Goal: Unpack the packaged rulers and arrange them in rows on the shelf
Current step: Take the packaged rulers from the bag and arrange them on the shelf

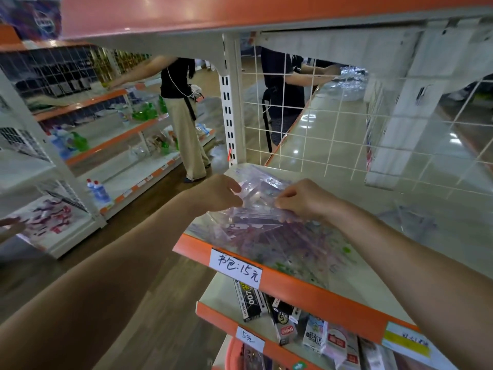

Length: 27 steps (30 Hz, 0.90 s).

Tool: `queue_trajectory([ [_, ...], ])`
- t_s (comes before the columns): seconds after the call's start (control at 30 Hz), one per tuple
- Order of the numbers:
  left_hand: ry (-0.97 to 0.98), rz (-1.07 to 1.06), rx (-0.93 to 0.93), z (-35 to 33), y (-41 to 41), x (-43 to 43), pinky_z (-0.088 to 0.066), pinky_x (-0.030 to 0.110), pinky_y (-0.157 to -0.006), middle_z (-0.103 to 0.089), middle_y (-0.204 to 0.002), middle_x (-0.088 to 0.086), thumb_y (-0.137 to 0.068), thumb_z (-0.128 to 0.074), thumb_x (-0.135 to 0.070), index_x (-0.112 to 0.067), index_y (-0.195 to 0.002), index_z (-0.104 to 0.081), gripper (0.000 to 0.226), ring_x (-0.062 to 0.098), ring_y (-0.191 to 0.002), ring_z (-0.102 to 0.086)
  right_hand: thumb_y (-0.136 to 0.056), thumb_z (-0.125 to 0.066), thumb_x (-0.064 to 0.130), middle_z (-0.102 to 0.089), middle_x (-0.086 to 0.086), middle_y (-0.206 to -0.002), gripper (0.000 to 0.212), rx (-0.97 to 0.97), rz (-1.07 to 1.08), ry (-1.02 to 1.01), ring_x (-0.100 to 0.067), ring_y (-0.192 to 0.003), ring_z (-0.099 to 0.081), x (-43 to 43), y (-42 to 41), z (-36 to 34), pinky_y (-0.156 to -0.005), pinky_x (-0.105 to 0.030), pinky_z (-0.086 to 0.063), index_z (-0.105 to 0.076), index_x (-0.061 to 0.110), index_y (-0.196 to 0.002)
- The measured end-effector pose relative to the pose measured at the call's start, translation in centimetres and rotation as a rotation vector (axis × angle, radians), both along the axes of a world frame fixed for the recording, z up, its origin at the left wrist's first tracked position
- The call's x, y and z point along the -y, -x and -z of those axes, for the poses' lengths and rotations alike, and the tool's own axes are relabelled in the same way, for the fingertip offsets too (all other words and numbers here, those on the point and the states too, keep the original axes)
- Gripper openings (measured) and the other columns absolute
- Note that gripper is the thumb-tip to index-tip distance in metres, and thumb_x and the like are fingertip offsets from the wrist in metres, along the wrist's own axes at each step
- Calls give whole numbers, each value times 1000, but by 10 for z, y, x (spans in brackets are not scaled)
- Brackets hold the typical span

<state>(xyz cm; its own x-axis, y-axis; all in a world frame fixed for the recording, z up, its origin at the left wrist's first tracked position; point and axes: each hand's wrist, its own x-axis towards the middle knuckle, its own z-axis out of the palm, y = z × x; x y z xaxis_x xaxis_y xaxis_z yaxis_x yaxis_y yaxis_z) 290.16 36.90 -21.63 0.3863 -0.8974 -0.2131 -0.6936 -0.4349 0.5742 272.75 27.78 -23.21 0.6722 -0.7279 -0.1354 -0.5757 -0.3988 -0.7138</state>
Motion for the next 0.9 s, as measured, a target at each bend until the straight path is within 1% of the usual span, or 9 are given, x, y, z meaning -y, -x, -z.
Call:
queue_trajectory([
  [0.1, 8, -34, -58, -2, 5, 3, -44, 24, -77, -57, -128, 3, -89, -64, -17, -13, -128, -60, 40, 19, -101, -56, -85, -57, 6, -57, -1, -46, 24, 8, 16, -17, -7, -37, -50, 9, 12, -5, -42, -17, -35, -64, 5, -62],
  [0.17, 50, -75, -130, -1, 8, 6, -50, 29, -84, -60, -124, 4, -89, -64, -15, -13, -124, -63, 36, 23, -104, -59, -86, -61, 8, -53, 2, -44, 25, 33, 40, -32, -6, -38, -48, 15, 20, -6, -42, -16, -36, -62, 9, -61],
  [0.33, 113, -193, -475, -2, 19, 6, -51, 34, -84, -65, -106, 9, -91, -62, -16, -14, -99, -66, 10, 18, -92, -60, -91, -59, 8, -62, -7, -70, 11, 249, 106, -216, -12, -57, -56, 20, 36, -9, -46, -13, -45, -68, 3, -90],
  [0.43, 121, -251, -538, -1, 21, 8, -49, 40, -93, -62, -108, 8, -92, -61, -20, -11, -103, -64, 14, 19, -97, -57, -91, -59, 10, -62, -4, -72, 10, 306, 107, -215, -8, -59, -56, 21, 45, -11, -45, -10, -44, -68, 6, -94],
  [0.57, 157, -350, -401, 0, 25, 11, -45, 32, -77, -57, -106, 7, -91, -62, -23, -7, -112, -63, 26, 20, -95, -52, -92, -58, 11, -63, -2, -73, 10, 313, 122, -167, -7, -62, -56, 24, 54, -14, -48, -9, -45, -68, 11, -89],
  [0.6, 134, -350, -447, -1, 25, 10, -47, 33, -77, -59, -105, 9, -91, -62, -23, -5, -114, -62, 29, 22, -93, -54, -92, -58, 11, -64, -1, -73, 10, 324, 130, -168, -6, -61, -56, 24, 56, -15, -47, -9, -45, -67, 12, -88],
  [0.67, 78, -327, -696, -2, 28, 7, -53, 37, -80, -64, -104, 15, -92, -61, -19, -2, -116, -58, 29, 27, -88, -61, -93, -57, 11, -64, -1, -73, 10, 352, 134, -193, -6, -61, -57, 24, 60, -16, -48, -9, -46, -67, 12, -89],
  [0.77, 129, -296, -1001, -3, 34, 4, -59, 37, -71, -69, -96, 14, -92, -57, -2, -5, -111, -56, 20, 25, -77, -69, -94, -56, 14, -67, 1, -72, 10, 391, 135, -273, -5, -58, -62, 22, 63, -14, -54, -16, -51, -65, 13, -92],
  [0.9, 266, -301, -953, -4, 37, 2, -59, 34, -67, -71, -88, 12, -91, -56, 4, -8, -106, -57, 20, 18, -73, -71, -97, -51, 17, -67, -1, -77, 9, 420, 201, -356, -9, -54, -62, 21, 69, -13, -50, -19, -49, -59, 15, -94],
])
